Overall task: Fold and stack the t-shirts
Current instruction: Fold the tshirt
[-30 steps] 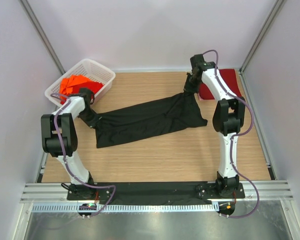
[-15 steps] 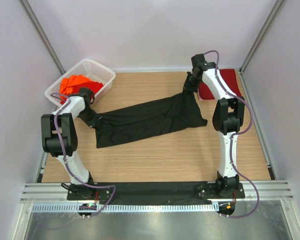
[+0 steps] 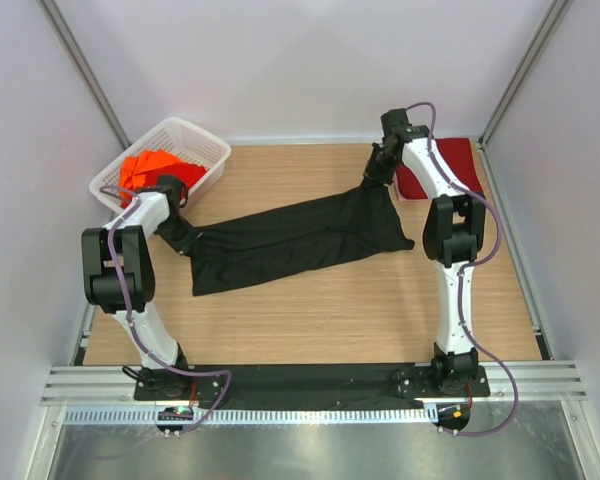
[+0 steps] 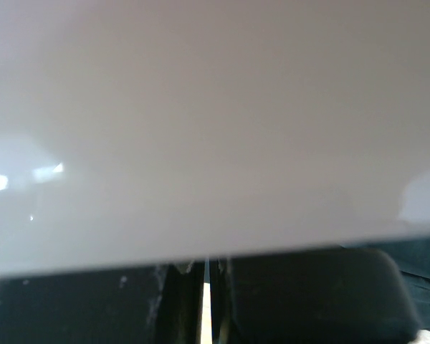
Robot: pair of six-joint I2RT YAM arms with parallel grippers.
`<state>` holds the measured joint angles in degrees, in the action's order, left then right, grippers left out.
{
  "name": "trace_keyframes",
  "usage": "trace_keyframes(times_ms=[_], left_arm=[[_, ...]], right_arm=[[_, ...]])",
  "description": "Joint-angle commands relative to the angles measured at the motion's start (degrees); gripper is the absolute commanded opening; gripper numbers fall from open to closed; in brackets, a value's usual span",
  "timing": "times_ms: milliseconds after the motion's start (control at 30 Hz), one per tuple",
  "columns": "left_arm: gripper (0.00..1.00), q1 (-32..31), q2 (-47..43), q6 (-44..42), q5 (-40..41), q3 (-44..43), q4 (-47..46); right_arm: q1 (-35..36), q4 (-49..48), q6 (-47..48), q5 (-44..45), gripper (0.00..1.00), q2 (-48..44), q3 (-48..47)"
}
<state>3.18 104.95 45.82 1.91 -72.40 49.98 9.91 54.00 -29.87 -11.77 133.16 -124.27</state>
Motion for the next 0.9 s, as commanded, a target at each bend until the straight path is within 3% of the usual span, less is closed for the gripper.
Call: trace_keyframes(times_ms=[0,300,433,500,533,600,633,733,867], left_arm=[[0.0,0.42,0.08,0.06,0.55,-1.78,-0.4],[0.0,0.51,-0.09,0.41,1.43,-1.6,-0.49],[0.18,0.51,-0.79,0.49,2.22,-1.6,-0.49],[0.31,0.42,-2.1,0.5,2.83,-2.13,0.29],[0.38,0.51,-2.72,0.5,3.01,-2.3,0.56],[0.42,0.51,-5.26,0.32,3.97,-2.74,1.43],[0.43,0.42,-6.15,0.06,4.15,-3.09,1.79],[0.45,0.34,-11.23,-0.82,2.84,-2.31,1.88],[0.45,-0.36,-18.01,-2.66,-4.95,3.48,-2.5]], right_arm=[[-0.86,-1.61,0.07,-0.71,0.01,0.87,-2.47],[-1.74,-3.02,-0.19,-3.25,0.02,3.15,-3.96],[-1.83,-3.72,-0.45,-4.14,0.07,4.38,-4.75],[-1.83,-3.64,-0.8,-4.66,0.1,4.91,-5.98],[-2.0,-3.55,-0.98,-4.84,0.15,5.35,-6.33],[-2.09,-3.11,-1.86,-5.1,0.2,5.61,-7.56],[-2.18,-2.85,-2.47,-5.37,0.3,5.53,-7.83],[-2.18,-1.62,-2.22,-5.28,0.48,4.65,-8.27],[-2.09,0.66,0.42,-4.23,0.58,1.67,-6.08]])
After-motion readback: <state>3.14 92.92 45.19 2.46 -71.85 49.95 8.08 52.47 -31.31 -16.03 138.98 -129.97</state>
